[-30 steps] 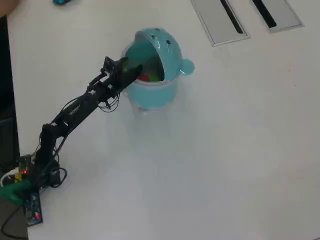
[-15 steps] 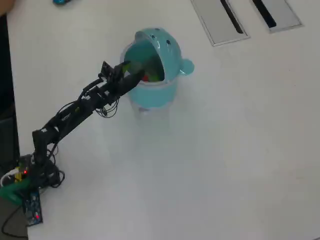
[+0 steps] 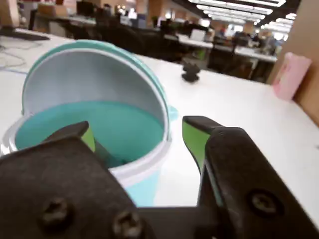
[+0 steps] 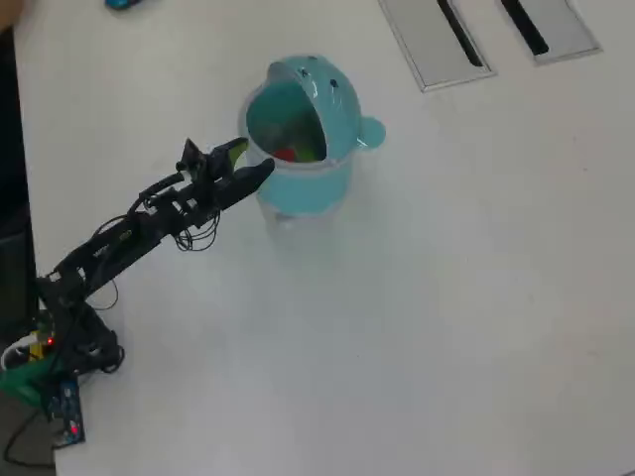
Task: Grasp RGB lego blocks and put them in the bin one by one.
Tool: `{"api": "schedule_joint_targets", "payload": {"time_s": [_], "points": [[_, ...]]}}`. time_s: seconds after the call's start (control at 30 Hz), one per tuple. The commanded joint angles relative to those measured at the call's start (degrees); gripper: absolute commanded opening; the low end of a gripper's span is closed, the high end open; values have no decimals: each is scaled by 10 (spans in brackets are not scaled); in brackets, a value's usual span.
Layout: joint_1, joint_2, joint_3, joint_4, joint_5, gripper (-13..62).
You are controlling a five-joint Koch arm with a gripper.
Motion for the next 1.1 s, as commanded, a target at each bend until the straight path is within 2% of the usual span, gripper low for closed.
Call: {"api": "schedule_joint_targets", "payload": {"time_s": [0.0, 1.07], "points": [[6, 40, 1, -36, 1, 330], [91, 247, 278, -65, 46, 330]]}}
